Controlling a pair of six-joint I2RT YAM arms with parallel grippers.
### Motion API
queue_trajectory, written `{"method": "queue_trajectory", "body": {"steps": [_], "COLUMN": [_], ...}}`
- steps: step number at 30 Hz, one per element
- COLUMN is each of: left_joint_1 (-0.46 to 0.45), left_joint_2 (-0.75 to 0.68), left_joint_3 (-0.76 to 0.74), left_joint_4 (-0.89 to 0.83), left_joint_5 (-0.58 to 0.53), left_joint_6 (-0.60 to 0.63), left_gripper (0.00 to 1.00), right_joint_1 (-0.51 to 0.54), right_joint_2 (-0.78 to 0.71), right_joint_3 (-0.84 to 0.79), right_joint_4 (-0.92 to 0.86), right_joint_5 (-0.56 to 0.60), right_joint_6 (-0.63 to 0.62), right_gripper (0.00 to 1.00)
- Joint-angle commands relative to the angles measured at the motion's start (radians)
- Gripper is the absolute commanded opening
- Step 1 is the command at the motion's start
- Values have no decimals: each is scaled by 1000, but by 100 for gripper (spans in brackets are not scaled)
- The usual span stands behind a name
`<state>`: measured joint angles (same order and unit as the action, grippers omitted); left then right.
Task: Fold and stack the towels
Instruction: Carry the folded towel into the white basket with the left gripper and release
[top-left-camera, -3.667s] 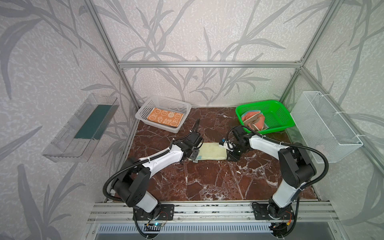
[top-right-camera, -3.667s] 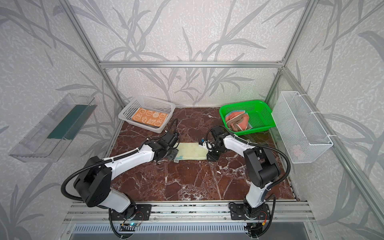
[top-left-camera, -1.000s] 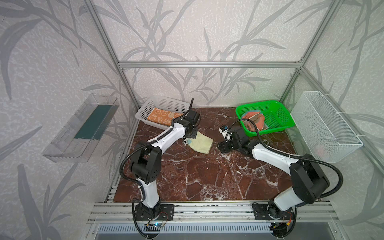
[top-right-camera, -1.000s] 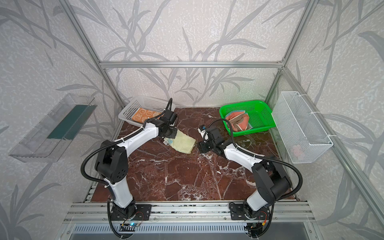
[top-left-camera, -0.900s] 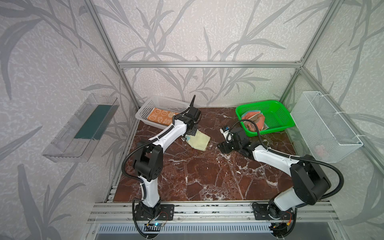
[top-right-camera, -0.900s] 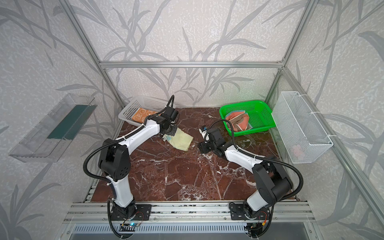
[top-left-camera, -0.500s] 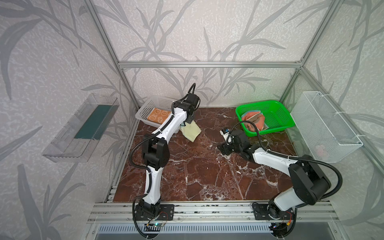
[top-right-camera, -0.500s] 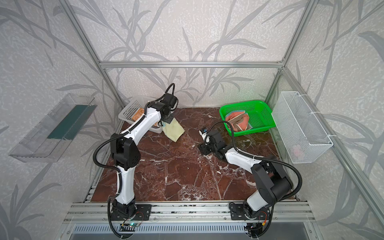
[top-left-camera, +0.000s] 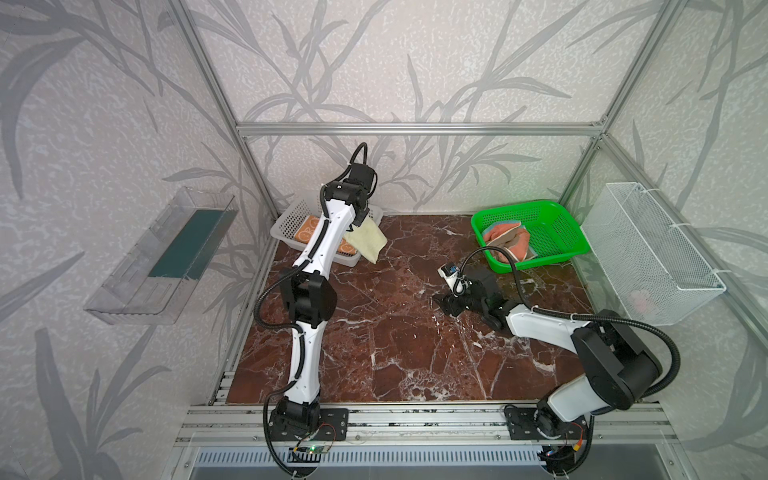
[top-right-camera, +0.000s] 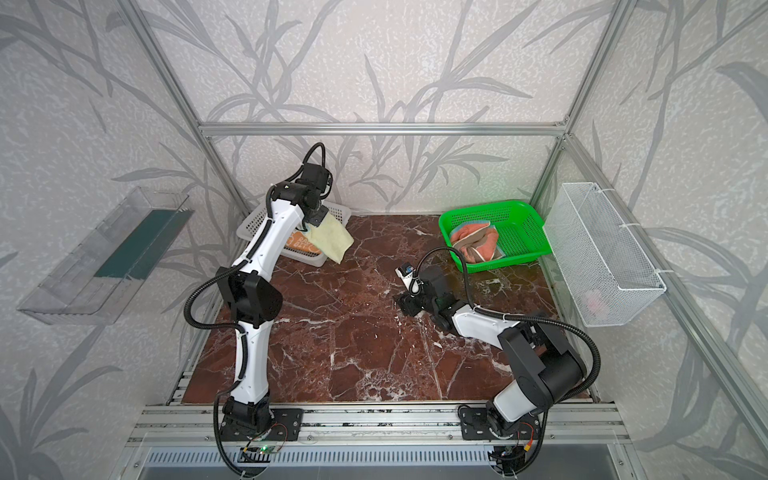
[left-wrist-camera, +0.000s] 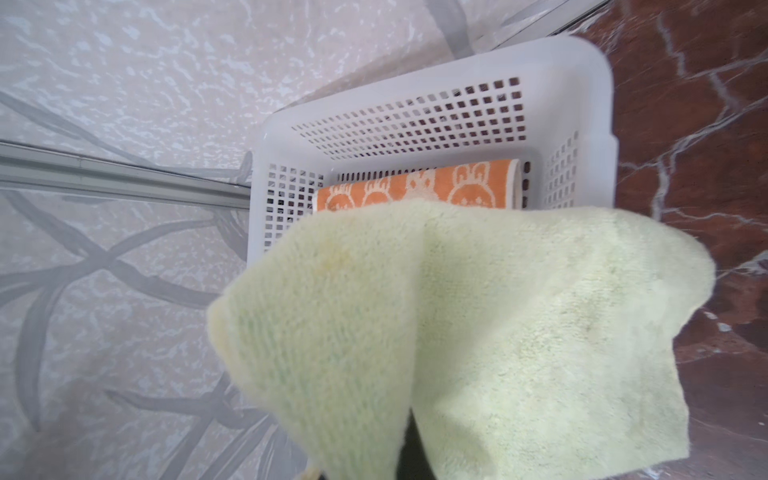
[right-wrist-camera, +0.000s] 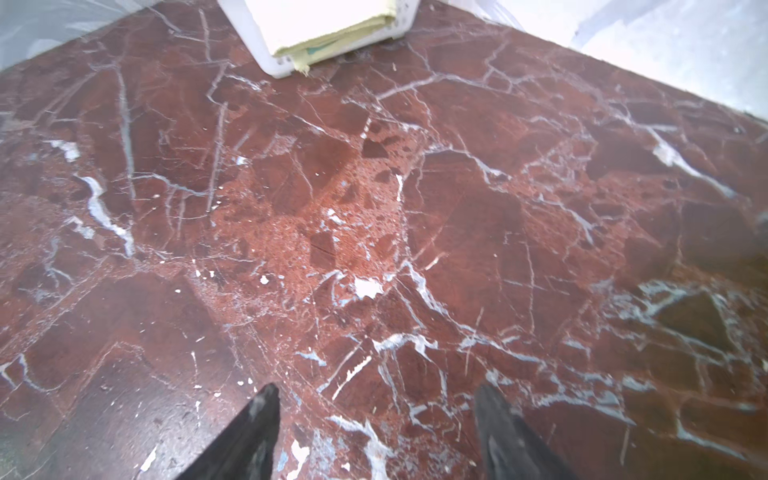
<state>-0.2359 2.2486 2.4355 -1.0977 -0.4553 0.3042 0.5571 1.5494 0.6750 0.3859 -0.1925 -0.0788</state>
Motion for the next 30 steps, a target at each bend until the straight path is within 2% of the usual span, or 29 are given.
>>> {"method": "queue_trajectory", "body": {"steps": [1,4,12,19,23,27,28,29,30], "left_joint_1": [48,80,136,169,177,180,181,183,185], "left_joint_2": [51,87,190,266,285,306,313,320,326], "left_joint_3": [22,22,17,19,23,23,23,23,22], "left_joint_4": [27,77,255,441,496,525,528,529,533], "left_joint_5": [-61,-63,-84,-88,-83,-124,-140,-153,-169], "left_joint_6": [61,70,131,225,223,235,238,243,248], "left_gripper": [0,0,0,0,0,0,1,9,22], "right_joint_1": [-4,-3,1,13,27,35,38,38,41], "right_joint_2": [1,11,49,67,82,98,101,101,104], "right_joint_3": [-36,-61,-57,-30,-11,4,7,9,9], "right_joint_4": [169,239,243,195,165,145,140,138,137], "right_joint_5": [-78,-108,-163,-174,-173,-168,-167,-165,-165], "right_joint_6": [-25,-19,-10,-5,-13,-19,-21,-21,-21], "right_gripper": [73,73,73,73,73,73,73,73,73]}}
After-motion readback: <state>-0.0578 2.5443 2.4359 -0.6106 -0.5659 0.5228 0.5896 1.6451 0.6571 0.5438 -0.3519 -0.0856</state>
